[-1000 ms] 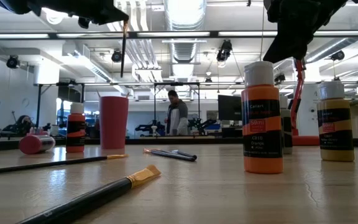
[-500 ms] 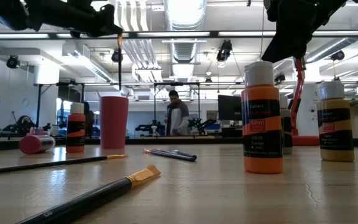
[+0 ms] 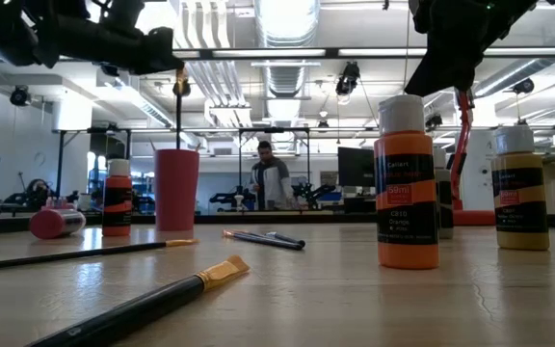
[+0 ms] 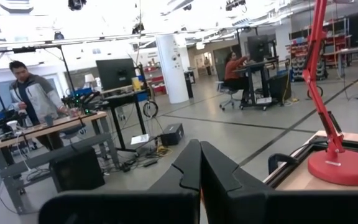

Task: Pick & Place Paint Supplies
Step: Put the black paint brush into the pink cup

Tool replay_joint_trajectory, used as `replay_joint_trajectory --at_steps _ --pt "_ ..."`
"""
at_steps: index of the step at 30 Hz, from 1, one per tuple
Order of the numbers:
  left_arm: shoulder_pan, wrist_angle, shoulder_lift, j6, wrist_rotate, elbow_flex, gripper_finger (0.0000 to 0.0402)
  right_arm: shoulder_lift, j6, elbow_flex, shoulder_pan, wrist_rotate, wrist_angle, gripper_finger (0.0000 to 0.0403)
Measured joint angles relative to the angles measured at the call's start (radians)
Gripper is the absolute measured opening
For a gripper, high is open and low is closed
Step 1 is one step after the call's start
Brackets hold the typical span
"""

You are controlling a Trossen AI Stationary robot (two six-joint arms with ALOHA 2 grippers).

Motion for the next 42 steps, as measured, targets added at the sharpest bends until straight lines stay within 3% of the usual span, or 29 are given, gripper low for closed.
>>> replay_joint_trajectory --at_steps 12,22,33,42 --pt "0.001 0.191 0.021 -0.035 0.027 -0.127 0.0 0.0 -0.001 0.0 0.0 0.0 0.003 0.0095" --pt "0.001 0.231 0.14 -0.065 0.052 -0.132 0.0 0.0 0.0 0.0 0.0 0.0 0.005 0.011" --pt "0.004 0.237 0.197 -0.077 0.006 -0.132 0.0 0.0 0.0 0.0 0.0 0.0 0.005 0.0134" --pt "0.004 0.235 0.254 -0.08 -0.002 -0.132 0.0 0.0 0.0 0.0 0.0 0.0 0.005 0.0129"
